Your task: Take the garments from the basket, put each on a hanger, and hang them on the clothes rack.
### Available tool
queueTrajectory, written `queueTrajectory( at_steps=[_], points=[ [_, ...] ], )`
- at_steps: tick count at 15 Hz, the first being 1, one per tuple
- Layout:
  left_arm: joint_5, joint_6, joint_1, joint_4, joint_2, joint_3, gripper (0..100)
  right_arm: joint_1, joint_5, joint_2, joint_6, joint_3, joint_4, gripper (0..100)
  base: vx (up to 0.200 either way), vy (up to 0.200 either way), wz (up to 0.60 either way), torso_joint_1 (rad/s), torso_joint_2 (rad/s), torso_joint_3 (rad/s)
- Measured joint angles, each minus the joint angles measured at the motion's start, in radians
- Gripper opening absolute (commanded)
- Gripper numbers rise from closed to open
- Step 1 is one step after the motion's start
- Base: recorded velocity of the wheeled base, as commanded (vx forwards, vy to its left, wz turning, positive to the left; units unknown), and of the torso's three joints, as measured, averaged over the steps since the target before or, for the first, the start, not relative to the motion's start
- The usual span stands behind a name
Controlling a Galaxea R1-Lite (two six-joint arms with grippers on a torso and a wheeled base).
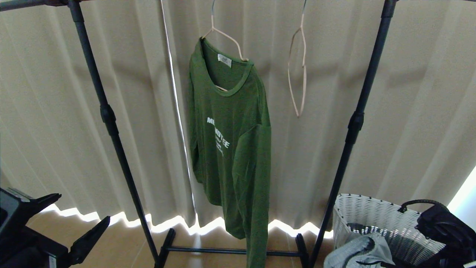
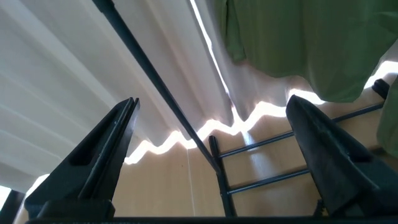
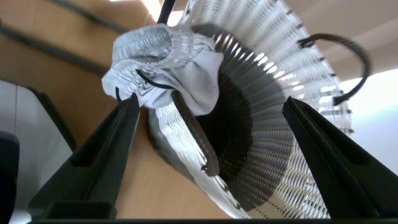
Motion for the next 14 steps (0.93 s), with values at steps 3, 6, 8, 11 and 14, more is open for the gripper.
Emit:
queueTrajectory(
  at_steps=[3, 6, 8, 11, 14],
  points=[
    [-0.001, 0.000, -0.002, 0.001, -0.018, 0.001, 100, 0.011, -0.038, 0.178, 0.000, -0.090, -0.003, 100, 0.000, 0.000, 0.00, 0.000, 0.00, 0.000],
    [-0.001, 0.000, -0.002, 0.000, -0.033, -0.003, 100, 0.042, -0.116, 0.321, 0.000, -0.190, 0.000, 100, 0.000, 0.000, 0.00, 0.000, 0.00, 0.000],
    [-0.001, 0.001, -0.002, 0.000, -0.038, -0.003, 100, 0.053, -0.144, 0.393, 0.000, -0.227, -0.001, 100, 0.000, 0.000, 0.00, 0.000, 0.00, 0.000],
    [-0.001, 0.001, -0.004, 0.000, -0.049, -0.004, 100, 0.055, -0.190, 0.489, 0.002, -0.270, -0.009, 100, 0.000, 0.000, 0.00, 0.000, 0.00, 0.000],
    [-0.003, 0.000, -0.004, 0.001, -0.061, -0.004, 100, 0.055, -0.238, 0.567, 0.001, -0.289, -0.078, 100, 0.000, 0.000, 0.00, 0.000, 0.00, 0.000]
  ],
)
